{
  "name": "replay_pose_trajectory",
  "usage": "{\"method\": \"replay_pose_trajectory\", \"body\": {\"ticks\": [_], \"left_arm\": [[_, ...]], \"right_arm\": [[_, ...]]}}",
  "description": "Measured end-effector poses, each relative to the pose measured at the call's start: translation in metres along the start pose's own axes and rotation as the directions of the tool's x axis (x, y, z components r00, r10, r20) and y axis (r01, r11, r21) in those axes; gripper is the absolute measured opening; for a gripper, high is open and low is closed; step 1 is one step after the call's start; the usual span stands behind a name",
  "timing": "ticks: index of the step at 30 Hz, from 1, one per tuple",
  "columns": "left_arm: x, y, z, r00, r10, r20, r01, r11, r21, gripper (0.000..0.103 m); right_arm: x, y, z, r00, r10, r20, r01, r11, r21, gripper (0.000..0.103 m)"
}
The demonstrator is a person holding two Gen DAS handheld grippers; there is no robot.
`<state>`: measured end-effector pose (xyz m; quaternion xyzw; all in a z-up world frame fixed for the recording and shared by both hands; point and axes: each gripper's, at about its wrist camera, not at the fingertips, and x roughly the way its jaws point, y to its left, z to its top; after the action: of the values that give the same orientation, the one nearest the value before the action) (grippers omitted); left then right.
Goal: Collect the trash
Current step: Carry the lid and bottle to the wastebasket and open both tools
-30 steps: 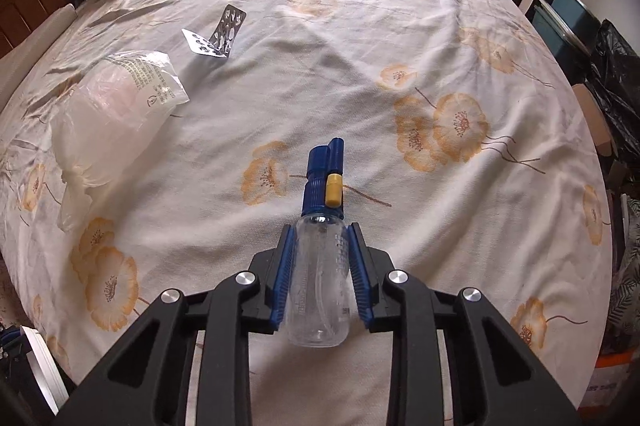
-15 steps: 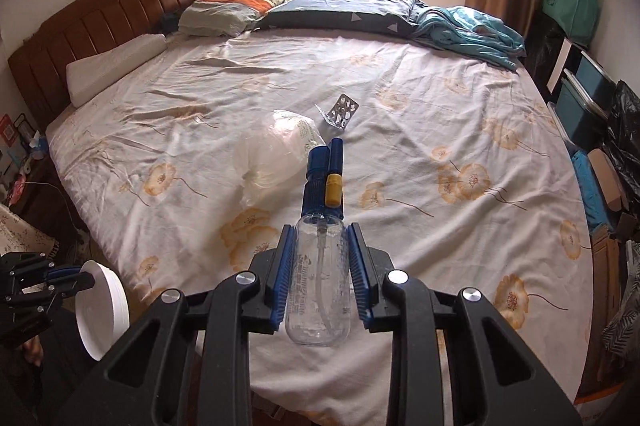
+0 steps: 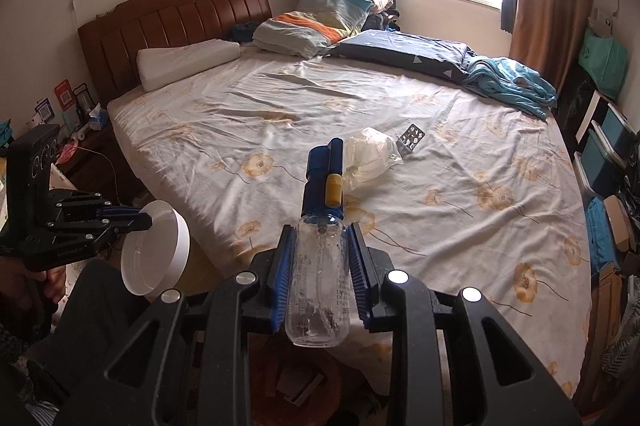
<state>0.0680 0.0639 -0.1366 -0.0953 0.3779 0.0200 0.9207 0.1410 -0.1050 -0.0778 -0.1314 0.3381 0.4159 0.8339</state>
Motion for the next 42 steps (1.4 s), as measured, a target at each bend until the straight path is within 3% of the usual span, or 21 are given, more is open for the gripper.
{"method": "replay_pose_trajectory", "body": {"ticks": [9, 18, 28, 42], "left_arm": [[-0.002, 0.007, -0.049, 0.995, 0.019, -0.099, -0.018, 1.000, 0.014, 0.008], [0.020, 0.006, -0.089, 0.978, 0.028, -0.209, -0.025, 1.000, 0.015, 0.008], [0.050, -0.003, -0.115, 0.948, 0.019, -0.319, -0.007, 0.999, 0.039, 0.008], [0.102, -0.007, -0.146, 0.890, 0.040, -0.453, -0.001, 0.996, 0.084, 0.008]], "right_arm": [[0.000, 0.029, -0.050, 0.994, 0.060, -0.091, -0.062, 0.998, -0.024, 0.026], [0.023, 0.040, -0.095, 0.970, 0.099, -0.220, -0.107, 0.994, -0.025, 0.026], [0.064, 0.050, -0.136, 0.920, 0.138, -0.366, -0.158, 0.987, -0.026, 0.026], [0.123, 0.045, -0.186, 0.831, 0.146, -0.537, -0.184, 0.983, -0.017, 0.026]]}}
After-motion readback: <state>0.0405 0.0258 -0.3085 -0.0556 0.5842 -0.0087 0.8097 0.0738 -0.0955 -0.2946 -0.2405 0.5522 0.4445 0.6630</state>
